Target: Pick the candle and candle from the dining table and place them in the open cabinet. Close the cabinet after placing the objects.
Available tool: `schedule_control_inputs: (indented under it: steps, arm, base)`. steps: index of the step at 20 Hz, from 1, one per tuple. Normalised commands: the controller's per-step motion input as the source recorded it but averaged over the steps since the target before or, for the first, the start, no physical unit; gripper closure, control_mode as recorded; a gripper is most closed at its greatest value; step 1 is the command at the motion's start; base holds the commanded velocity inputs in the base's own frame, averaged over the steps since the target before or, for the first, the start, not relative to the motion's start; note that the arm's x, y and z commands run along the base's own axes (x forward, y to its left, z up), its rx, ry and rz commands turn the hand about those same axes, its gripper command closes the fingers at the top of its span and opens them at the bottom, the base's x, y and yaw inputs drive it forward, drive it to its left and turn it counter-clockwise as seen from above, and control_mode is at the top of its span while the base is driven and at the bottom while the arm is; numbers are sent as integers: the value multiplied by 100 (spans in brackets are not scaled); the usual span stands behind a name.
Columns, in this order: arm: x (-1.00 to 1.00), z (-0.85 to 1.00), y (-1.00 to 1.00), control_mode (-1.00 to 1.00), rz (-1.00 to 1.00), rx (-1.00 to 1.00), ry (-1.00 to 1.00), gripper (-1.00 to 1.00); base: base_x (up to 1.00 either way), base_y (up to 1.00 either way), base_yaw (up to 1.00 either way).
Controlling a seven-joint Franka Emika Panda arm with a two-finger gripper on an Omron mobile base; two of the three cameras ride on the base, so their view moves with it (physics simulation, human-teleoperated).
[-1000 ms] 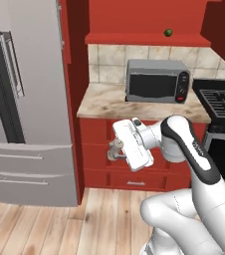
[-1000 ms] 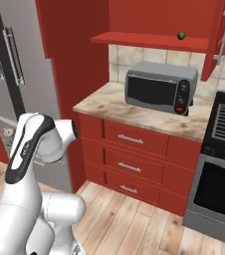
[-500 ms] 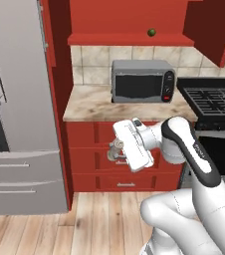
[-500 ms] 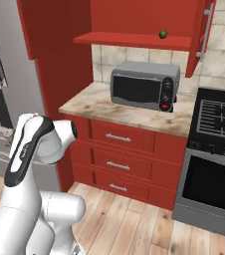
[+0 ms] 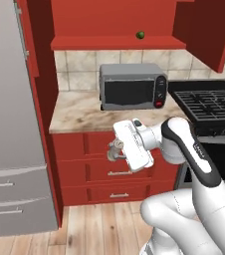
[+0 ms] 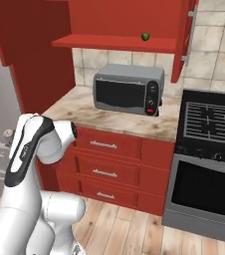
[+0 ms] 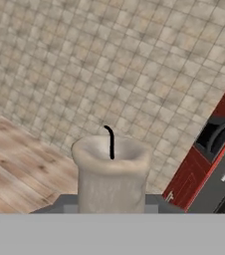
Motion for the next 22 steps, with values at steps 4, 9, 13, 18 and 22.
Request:
schedule_control_inputs:
  steps: [4, 9, 13, 18, 22]
  arm:
    - [0, 0, 0, 100, 0, 0, 0, 100]
    - [0, 0, 0, 100, 0, 0, 0, 100]
    - [0, 0, 0, 100, 0, 0, 0, 100]
    - [0, 0, 0, 100, 0, 0, 0, 100]
    - [0, 0, 0, 100, 0, 0, 0, 100]
  base:
    - [36, 0, -24]
    - [51, 10, -23]
    - [60, 18, -22]
    - [61, 15, -21]
    - [57, 26, -22]
